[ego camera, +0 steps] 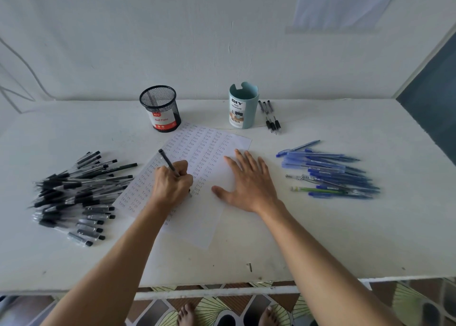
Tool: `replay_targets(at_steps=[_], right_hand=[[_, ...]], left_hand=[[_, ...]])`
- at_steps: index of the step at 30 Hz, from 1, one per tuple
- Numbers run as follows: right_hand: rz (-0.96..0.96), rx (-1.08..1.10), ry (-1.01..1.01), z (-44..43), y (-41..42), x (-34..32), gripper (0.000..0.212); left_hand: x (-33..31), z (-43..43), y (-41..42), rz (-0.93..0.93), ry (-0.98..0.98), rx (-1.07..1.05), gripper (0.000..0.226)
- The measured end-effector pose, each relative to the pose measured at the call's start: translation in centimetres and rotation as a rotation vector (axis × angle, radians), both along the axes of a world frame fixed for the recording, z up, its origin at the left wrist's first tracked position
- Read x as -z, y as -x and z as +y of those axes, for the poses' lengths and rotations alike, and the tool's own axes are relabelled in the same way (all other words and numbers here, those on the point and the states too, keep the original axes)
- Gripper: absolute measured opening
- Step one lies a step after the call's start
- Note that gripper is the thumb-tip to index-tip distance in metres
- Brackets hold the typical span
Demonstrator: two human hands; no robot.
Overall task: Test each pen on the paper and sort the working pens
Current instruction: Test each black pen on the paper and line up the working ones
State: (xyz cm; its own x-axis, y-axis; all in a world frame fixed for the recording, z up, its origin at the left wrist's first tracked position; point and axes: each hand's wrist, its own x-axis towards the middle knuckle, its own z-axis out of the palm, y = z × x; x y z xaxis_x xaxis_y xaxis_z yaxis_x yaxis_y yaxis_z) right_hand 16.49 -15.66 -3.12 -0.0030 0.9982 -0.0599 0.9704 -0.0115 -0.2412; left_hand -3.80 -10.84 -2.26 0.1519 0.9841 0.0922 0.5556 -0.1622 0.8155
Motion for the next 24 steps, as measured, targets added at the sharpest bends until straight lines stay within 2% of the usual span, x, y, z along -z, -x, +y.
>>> replay_targets(at_steps=[5,14,20,24], right_hand=[[0.002,0.003,-0.004,-0.02,0.02,0.04,0.092],[0.001,0.003,0.002,0.00,0.02,-0.03,0.092],[-0.004,0.010,-0.010,0.01,0.09,-0.03,0.092],[0.001,0.012,-0.009,-0.01,0.13,0.00,0.092]], left_hand=[[-0.41,-0.17,-0.10,-0.030,0.007,0.029,0.025],[-0.39,-0.27,-0.31,-0.004,0.028,0.023,0.039],[-0.32,-0.45,-0.40,-0.014,0.018,0.049,0.024],[0.01,-0.17,-0.27,-0.034,0.005,0.068,0.025]])
